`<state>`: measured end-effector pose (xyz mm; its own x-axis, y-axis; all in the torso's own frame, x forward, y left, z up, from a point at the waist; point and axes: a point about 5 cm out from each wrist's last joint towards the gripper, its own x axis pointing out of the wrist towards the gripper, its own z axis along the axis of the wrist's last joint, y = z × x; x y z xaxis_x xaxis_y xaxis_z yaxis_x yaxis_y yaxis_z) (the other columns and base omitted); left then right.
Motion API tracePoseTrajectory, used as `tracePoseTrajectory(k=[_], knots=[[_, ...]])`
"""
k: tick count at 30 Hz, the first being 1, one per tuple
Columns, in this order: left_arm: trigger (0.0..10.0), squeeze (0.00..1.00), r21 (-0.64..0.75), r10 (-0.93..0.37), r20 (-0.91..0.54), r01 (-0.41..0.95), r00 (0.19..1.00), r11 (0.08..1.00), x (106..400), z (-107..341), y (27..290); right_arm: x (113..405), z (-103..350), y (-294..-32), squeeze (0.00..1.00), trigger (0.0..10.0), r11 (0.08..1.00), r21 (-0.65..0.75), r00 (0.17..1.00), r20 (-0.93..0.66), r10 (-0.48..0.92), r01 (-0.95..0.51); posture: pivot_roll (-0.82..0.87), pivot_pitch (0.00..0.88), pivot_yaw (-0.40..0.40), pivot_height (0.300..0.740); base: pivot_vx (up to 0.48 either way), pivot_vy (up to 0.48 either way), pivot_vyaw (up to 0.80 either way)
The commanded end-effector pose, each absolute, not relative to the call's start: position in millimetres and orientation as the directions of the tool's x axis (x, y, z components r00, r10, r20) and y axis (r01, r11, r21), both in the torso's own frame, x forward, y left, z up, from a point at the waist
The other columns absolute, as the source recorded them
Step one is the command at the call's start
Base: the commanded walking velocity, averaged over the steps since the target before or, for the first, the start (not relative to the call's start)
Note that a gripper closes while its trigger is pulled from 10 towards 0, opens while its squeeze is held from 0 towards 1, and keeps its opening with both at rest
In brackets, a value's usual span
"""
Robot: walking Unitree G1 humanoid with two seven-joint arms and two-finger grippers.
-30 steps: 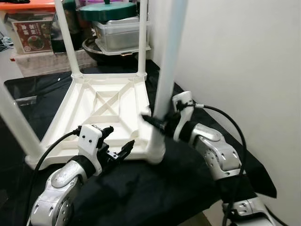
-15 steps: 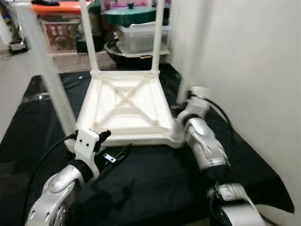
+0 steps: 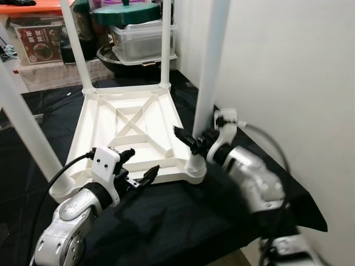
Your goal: Building children table
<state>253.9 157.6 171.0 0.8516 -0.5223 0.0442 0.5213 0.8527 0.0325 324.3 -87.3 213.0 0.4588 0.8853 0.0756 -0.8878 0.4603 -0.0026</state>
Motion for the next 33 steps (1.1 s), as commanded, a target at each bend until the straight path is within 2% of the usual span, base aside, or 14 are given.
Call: tracePoseTrajectory(k=[1, 2, 3, 8, 9, 10, 17, 18, 19, 23, 24, 27, 28, 33], knots=[[10.0, 0.00, 0.031, -0.519, 0.027, 0.519, 0.854, 0.854, 253.9, 167.2, 159.3, 311.5, 199.5, -74.5, 0.00, 10.0, 0.258, -0.025, 0.258, 0.003, 0.966, -0.966, 0.05, 0.000, -0.050, 0.740, 0.000, 0.000, 0.00], [10.0, 0.00, 0.030, -0.519, 0.029, 0.519, 0.854, 0.854, 253.7, 167.3, 158.9, 311.3, 197.7, -75.1, 0.00, 10.0, 0.238, -0.037, 0.238, -0.004, 0.971, -0.971, 0.05, 0.000, -0.050, 0.740, 0.000, 0.000, 0.00], [10.0, 0.00, 0.029, -0.519, 0.030, 0.518, 0.854, 0.855, 252.6, 167.4, 158.6, 314.7, 193.9, -71.9, 0.00, 0.0, 0.240, -0.001, 0.240, 0.005, 0.971, -0.971, 0.06, 0.000, -0.068, 0.740, 0.000, 0.000, 0.00], [10.0, 0.00, 0.030, -0.507, 0.031, 0.506, 0.861, 0.862, 250.6, 166.5, 159.8, 331.9, 177.9, -65.7, 0.00, 0.0, 0.392, 0.035, 0.390, -0.059, 0.919, -0.919, 0.07, 0.000, -0.079, 0.740, 0.000, 0.000, 0.00], [10.0, 0.00, 0.025, -0.495, 0.031, 0.494, 0.869, 0.869, 248.6, 165.4, 161.2, 365.9, 161.2, -77.4, 0.00, 0.0, 0.821, 0.057, 0.807, -0.156, 0.569, -0.568, 0.07, 0.000, -0.083, 0.740, 0.000, 0.000, 0.00], [10.0, 0.00, 0.023, -0.492, 0.031, 0.492, 0.870, 0.870, 248.2, 165.3, 161.5, 371.5, 157.2, -81.5, 0.00, 0.0, 0.891, 0.055, 0.873, -0.184, 0.452, -0.451, 0.07, 0.000, -0.083, 0.740, 0.000, 0.000, 0.00], [10.0, 0.00, 0.013, -0.496, 0.026, 0.496, 0.868, 0.868, 246.2, 162.4, 159.0, 356.4, 144.7, -151.9, 0.00, 0.0, 0.979, 0.120, 0.973, -0.183, -0.141, 0.165, 0.05, 0.000, -0.071, 0.740, 0.000, 0.000, 0.00], [10.0, 0.00, 0.006, -0.506, 0.024, 0.506, 0.862, 0.863, 246.7, 161.6, 157.2, 342.5, 148.7, -141.9, 0.00, 2.6, 0.986, 0.146, 0.985, -0.165, -0.051, 0.076, 0.03, 0.000, -0.054, 0.740, 0.000, 0.000, 0.00], [10.0, 0.00, 0.005, -0.514, 0.023, 0.514, 0.857, 0.858, 247.1, 161.7, 155.7, 338.0, 155.7, -126.9, 0.00, 10.0, 0.983, 0.174, 0.988, -0.135, 0.074, -0.050, 0.03, 0.000, -0.050, 0.740, 0.000, 0.000, 0.00], [10.0, 0.00, 0.004, -0.528, 0.023, 0.528, 0.849, 0.849, 248.4, 161.7, 153.6, 330.8, 173.6, -102.4, 0.00, 10.0, 0.923, 0.238, 0.948, -0.020, 0.316, -0.303, 0.01, 0.000, -0.041, 0.740, 0.000, 0.000, 0.00], [10.0, 0.00, 0.007, -0.529, 0.022, 0.529, 0.849, 0.849, 249.7, 161.4, 153.9, 333.8, 179.9, -101.8, 1.00, 10.0, 0.900, 0.242, 0.930, 0.036, 0.365, -0.362, 0.02, 0.000, -0.043, 0.740, 0.000, 0.000, 0.00], [10.0, 0.00, 0.011, -0.527, 0.023, 0.527, 0.849, 0.850, 251.8, 162.1, 154.6, 340.4, 190.0, -92.3, 1.00, 10.0, 0.821, 0.292, 0.869, 0.095, 0.485, -0.490, 0.02, 0.000, -0.043, 0.740, 0.000, 0.000, 0.00], [10.0, 0.00, 0.013, -0.529, 0.027, 0.529, 0.848, 0.849, 252.6, 163.7, 154.7, 341.8, 199.5, -84.0, 0.00, 10.0, 0.755, 0.256, 0.796, 0.140, 0.589, -0.604, 0.02, 0.000, -0.041, 0.740, 0.000, 0.000, 0.00], [10.0, 0.00, 0.019, -0.530, 0.030, 0.530, 0.848, 0.848, 252.1, 164.9, 156.6, 315.7, 205.7, -72.1, 0.00, 10.0, 0.302, 0.068, 0.308, 0.100, 0.946, -0.951, 0.03, 0.000, -0.051, 0.740, 0.000, 0.000, 0.00]])
